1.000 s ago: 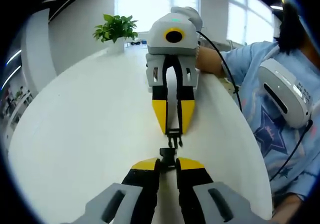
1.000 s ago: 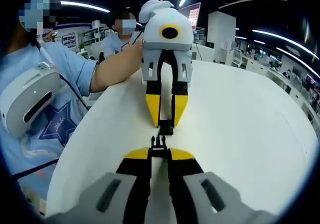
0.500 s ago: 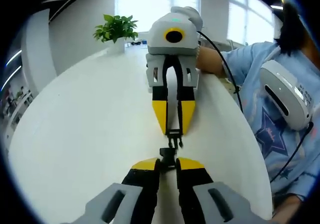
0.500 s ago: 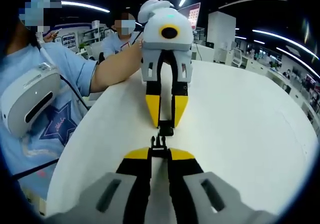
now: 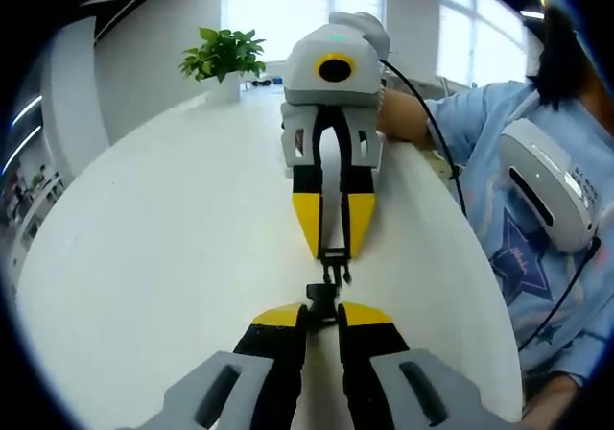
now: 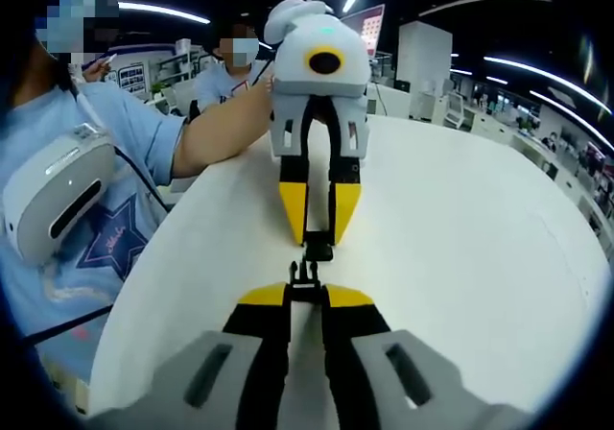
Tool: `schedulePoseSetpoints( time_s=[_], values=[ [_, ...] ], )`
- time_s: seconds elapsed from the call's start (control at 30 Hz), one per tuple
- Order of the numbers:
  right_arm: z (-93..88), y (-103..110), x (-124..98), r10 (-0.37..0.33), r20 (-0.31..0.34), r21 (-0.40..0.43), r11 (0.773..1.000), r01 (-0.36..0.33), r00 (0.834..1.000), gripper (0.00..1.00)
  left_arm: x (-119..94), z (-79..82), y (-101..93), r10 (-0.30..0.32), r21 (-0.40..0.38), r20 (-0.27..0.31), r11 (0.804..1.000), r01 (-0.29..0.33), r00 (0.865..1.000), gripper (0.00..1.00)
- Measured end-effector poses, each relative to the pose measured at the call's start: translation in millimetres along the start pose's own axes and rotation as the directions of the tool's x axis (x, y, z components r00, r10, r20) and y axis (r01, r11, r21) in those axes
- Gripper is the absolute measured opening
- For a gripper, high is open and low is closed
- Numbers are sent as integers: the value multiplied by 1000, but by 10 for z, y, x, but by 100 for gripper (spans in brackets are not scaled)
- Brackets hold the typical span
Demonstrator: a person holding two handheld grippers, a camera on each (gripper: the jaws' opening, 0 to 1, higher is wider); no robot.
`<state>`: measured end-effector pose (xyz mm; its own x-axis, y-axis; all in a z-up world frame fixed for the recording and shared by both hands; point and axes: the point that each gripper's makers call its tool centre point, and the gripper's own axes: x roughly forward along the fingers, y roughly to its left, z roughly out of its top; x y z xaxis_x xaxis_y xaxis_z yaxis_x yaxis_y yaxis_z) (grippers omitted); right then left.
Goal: Snap the two parts of the plastic buckle together until the buckle closes and remains connected.
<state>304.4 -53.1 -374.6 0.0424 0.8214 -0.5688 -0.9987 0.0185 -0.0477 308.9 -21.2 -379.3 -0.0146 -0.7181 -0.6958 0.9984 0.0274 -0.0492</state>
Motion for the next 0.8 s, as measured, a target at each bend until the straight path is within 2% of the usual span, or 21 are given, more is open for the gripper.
schedulePoseSetpoints(
  time_s=[0.8],
  values=[
    [-8,-9,-3,-12,-4,9,1000,12,1000,12,6,-2,-12,-2,-2,-3,1000,2,1000,13]
  ],
)
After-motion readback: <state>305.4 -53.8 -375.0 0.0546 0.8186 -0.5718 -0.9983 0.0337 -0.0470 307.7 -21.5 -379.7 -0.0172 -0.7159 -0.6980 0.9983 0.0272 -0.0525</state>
